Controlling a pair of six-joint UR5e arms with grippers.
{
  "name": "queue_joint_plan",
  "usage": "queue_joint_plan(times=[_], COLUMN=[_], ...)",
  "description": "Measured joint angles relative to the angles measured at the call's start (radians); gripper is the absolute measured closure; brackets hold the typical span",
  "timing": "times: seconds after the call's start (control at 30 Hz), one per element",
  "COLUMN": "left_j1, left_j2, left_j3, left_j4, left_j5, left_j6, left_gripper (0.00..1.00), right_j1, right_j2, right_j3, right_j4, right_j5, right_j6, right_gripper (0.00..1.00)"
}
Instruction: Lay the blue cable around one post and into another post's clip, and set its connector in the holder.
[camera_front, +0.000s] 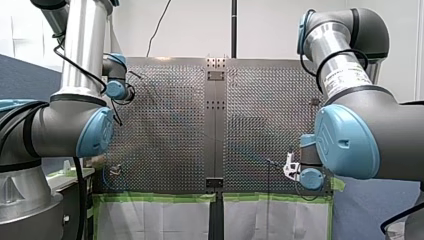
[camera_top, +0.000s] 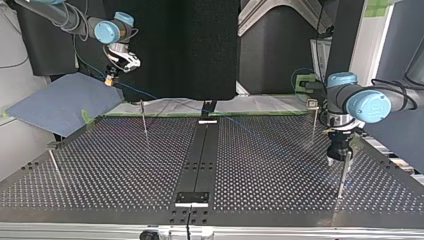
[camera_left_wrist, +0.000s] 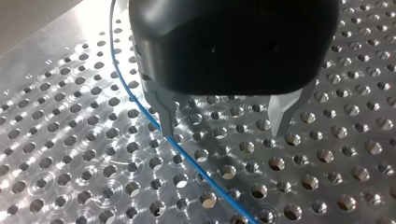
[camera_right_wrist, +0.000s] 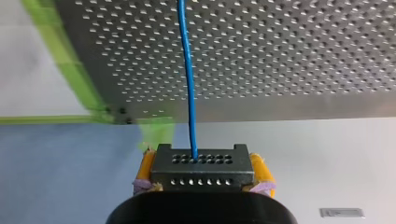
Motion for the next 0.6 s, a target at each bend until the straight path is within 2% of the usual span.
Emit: queue_joint_plan(times=[0.1, 0.2, 0.6], left_j1=[-0.003, -0.006, -0.014], left_j2=[0.0, 0.0, 0.0], left_j3=[0.0, 0.0, 0.0], left_j4=[0.0, 0.0, 0.0], left_j5=[0.001, 0.001, 0.002], left_j6=[0.0, 0.0, -0.001], left_gripper=[0.01, 0.01, 0.01], right_j1=[-0.01, -0.021, -0.055], right_j2=[0.018, 0.039, 0.151], right_j3=[0.013, 0.002, -0.101], right_j4=[-0.009, -0.016, -0.121], right_j5=[-0.024, -0.048, -0.161], right_j6=[0.004, 0.005, 0.009], right_gripper=[1.0, 1.0, 1.0])
